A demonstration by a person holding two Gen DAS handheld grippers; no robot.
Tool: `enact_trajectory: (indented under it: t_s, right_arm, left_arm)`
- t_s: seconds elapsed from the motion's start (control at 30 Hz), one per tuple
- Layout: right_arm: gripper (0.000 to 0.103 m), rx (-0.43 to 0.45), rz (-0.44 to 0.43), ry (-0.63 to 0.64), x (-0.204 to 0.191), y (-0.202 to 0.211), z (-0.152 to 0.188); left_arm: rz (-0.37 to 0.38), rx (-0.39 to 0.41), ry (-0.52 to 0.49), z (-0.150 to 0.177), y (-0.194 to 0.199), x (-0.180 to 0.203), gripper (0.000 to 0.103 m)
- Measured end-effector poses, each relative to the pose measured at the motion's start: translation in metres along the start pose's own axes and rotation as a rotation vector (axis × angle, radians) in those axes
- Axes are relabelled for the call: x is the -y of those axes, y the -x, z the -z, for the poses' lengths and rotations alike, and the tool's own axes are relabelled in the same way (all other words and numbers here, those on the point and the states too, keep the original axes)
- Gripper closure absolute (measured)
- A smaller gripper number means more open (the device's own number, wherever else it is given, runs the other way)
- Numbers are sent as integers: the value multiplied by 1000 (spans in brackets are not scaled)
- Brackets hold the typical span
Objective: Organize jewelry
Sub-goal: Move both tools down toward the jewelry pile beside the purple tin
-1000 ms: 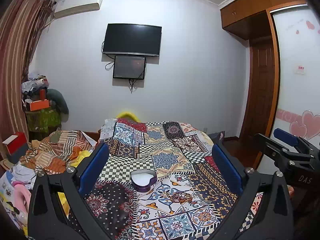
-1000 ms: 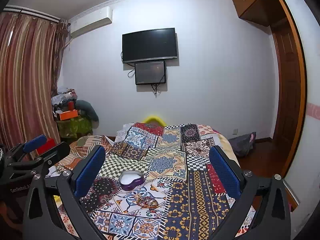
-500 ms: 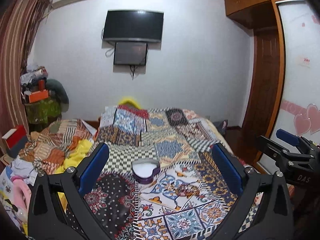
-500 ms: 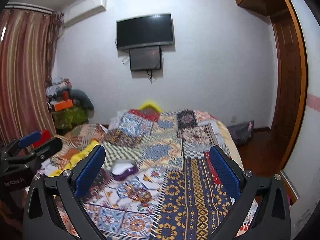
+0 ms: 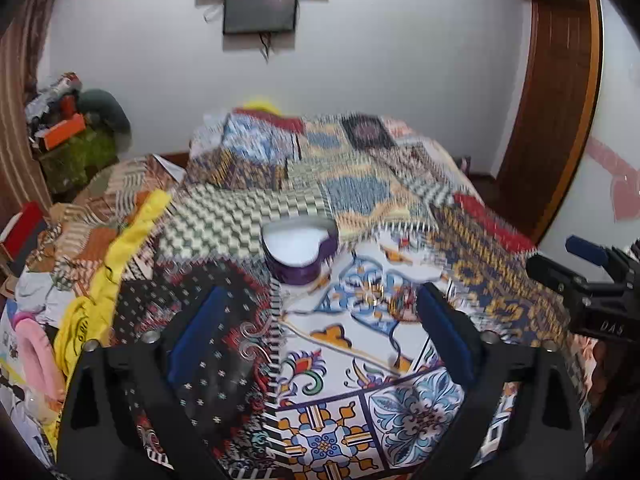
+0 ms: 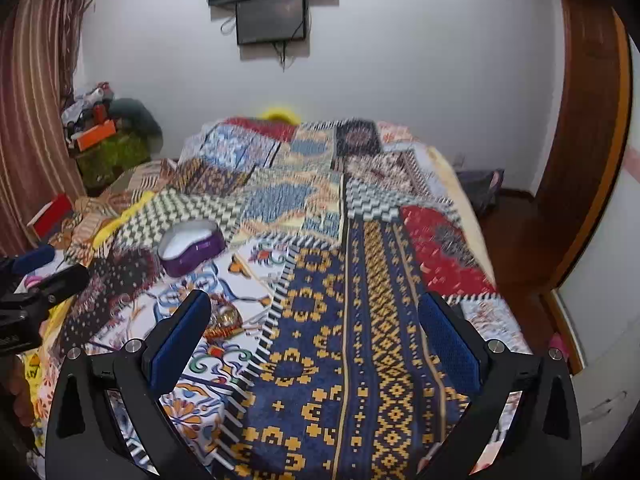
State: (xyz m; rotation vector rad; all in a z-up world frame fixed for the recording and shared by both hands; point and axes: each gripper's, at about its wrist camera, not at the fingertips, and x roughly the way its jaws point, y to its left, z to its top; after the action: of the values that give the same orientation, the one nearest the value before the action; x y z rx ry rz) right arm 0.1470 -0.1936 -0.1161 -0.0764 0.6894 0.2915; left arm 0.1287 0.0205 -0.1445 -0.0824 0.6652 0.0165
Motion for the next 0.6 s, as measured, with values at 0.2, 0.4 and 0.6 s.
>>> enact_trajectory:
  t_s: [0.2, 0.4, 0.6]
  right_arm:
    - [15, -52, -66, 11, -6, -18, 1]
    - [35, -94, -116, 58, -16, -37, -1]
    - [50, -157, -154, 75, -16, -53, -4]
  left_arm:
    - [65, -90, -18, 9, -29, 9, 26]
    - [134, -132, -30, 2, -47, 15, 44]
    - [196, -218, -33, -7, -76, 8, 70]
